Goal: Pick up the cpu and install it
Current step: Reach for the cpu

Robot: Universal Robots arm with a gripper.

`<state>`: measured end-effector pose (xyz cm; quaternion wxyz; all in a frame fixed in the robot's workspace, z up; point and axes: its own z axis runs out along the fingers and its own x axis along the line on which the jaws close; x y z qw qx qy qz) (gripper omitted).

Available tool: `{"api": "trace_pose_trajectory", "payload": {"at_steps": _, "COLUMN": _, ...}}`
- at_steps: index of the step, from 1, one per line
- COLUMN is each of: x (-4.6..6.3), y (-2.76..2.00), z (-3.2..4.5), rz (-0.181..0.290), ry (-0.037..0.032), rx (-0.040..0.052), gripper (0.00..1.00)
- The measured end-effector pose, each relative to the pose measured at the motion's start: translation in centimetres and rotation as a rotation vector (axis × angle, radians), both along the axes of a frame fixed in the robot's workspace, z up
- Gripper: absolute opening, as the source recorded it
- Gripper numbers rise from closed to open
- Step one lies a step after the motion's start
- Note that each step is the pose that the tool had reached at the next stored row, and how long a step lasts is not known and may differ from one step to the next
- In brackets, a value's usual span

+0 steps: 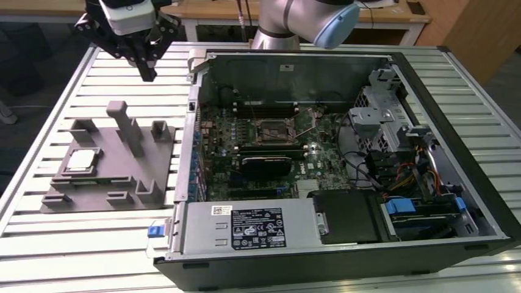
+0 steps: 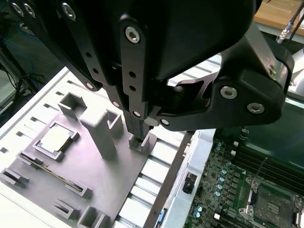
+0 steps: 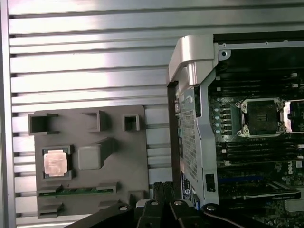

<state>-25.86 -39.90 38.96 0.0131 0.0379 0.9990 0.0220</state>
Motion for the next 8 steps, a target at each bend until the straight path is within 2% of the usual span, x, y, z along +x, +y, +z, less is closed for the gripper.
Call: {"api": "trace_pose_trajectory", "payload": {"at_steps": 8, "x": -1.02, "y": 0.0, "z": -0.13, "rz": 0.0, "ry": 0.0, "rx": 0.0, "gripper": 0.11}}
